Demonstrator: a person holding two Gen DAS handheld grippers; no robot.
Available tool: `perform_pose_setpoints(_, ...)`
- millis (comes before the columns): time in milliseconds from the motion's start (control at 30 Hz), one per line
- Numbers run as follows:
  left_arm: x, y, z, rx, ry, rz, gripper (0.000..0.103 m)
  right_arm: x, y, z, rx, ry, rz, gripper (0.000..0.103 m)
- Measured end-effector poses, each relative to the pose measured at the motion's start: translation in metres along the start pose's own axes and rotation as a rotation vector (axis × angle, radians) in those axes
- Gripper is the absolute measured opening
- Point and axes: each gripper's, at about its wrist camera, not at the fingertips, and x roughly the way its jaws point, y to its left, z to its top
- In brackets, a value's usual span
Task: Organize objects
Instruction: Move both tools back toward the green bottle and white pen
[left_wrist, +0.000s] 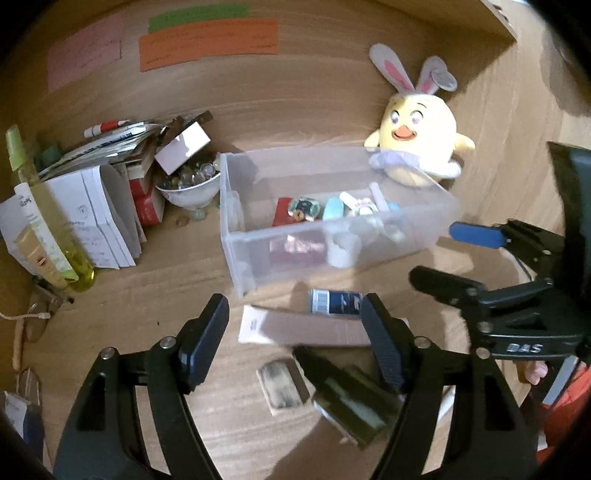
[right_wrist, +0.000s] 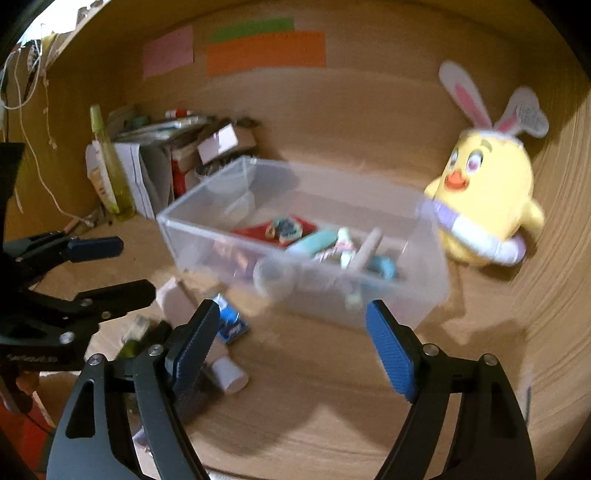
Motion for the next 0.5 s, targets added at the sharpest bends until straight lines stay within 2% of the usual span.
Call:
perform_pose_setpoints(333,0.01,-0.02,-0.031,0.007,0.073,-0.069,0.077,-0.014,-0.017,-0.048,0.133,0.086,0.03,0.079)
perform_pose_setpoints(500,0.013,-0.019,-0.042,-0.006,0.097,-0.081,0.077,-0.034,-0.012,-0.068,0.095,0.097,0.031,0.079)
